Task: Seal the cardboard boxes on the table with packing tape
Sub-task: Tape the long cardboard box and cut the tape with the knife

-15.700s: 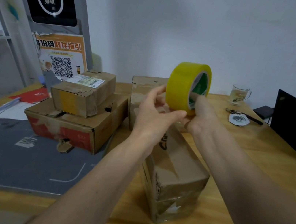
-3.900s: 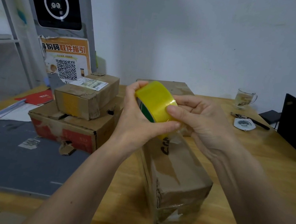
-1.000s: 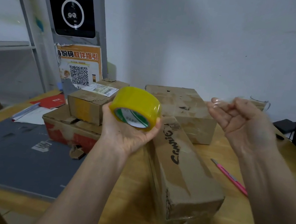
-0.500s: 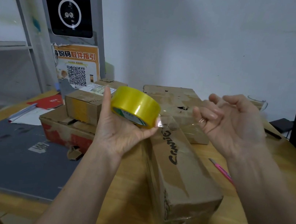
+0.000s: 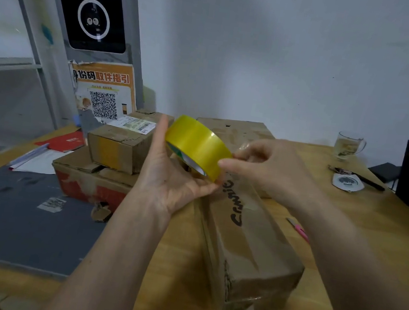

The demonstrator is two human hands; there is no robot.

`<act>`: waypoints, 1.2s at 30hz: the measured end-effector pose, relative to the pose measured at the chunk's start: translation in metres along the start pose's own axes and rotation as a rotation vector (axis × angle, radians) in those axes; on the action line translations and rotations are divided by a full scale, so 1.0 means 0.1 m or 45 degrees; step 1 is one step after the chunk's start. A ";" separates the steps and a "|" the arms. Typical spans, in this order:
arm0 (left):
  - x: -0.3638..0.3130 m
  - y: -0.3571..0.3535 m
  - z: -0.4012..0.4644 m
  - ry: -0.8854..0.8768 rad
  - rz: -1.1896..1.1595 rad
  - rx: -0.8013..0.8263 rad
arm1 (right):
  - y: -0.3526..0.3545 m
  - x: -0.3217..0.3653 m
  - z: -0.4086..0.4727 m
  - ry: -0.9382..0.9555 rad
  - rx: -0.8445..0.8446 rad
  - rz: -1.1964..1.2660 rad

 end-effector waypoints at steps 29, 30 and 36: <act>-0.02 -0.18 -0.10 -0.225 0.503 -0.064 | -0.05 0.18 -0.14 0.168 0.171 0.665; 0.00 -0.15 -0.09 -0.183 0.428 -0.093 | -0.05 0.16 -0.14 0.162 0.178 0.667; -0.07 -0.07 -0.06 -0.042 0.108 -0.144 | -0.06 0.13 -0.17 0.155 0.318 0.807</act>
Point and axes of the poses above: each hand's wrist, its own z-axis towards the middle knuckle, its own y-axis out of the back of the hand, x = y × z, the point moved 10 cm from there along z, towards the middle knuckle, and after that the axes turned 12 degrees about -z, right-handed, at the moved point
